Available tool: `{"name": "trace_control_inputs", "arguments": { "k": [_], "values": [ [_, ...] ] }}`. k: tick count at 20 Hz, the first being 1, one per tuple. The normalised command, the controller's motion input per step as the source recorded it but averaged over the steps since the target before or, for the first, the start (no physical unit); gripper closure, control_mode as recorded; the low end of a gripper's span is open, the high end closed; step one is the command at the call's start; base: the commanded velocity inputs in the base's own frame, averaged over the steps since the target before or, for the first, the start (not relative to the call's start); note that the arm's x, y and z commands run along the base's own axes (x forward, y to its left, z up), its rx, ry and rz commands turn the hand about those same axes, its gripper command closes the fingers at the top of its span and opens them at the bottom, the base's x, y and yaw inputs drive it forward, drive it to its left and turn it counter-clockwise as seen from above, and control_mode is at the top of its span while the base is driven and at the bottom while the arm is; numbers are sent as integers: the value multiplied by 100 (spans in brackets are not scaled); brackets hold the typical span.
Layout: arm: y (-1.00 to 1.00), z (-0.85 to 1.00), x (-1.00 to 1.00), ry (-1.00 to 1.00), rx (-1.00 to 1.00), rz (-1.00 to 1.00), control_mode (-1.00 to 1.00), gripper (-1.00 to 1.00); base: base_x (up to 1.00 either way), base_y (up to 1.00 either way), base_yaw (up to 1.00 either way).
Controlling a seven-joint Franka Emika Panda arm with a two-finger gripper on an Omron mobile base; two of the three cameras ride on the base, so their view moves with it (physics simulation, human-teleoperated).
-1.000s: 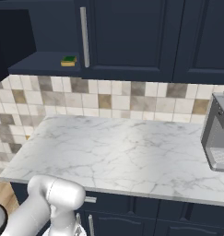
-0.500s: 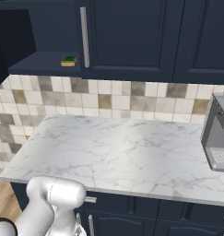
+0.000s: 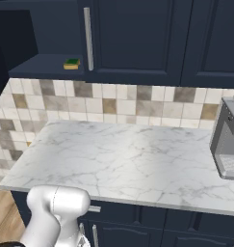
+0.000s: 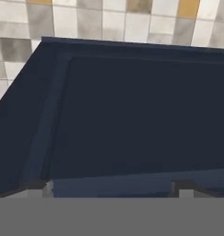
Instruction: Pick up the bar soap and sponge from the sink, and place them back in the cabinet, and close the cabinet doors.
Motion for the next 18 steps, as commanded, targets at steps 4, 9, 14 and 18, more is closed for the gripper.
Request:
{"name": "trace_control_inputs", "arguments": {
  "k": [4,9,14,18],
  "values": [
    [-43,0,0,0,0,0,-100,-100,0,0,0],
    [-37,0,1,0,0,0,-100,-100,0,0,0],
    [-31,0,15,0,0,0,-100,-100,0,0,0],
    [-26,0,18,0,0,0,-100,-100,0,0,0]
  ]
}}
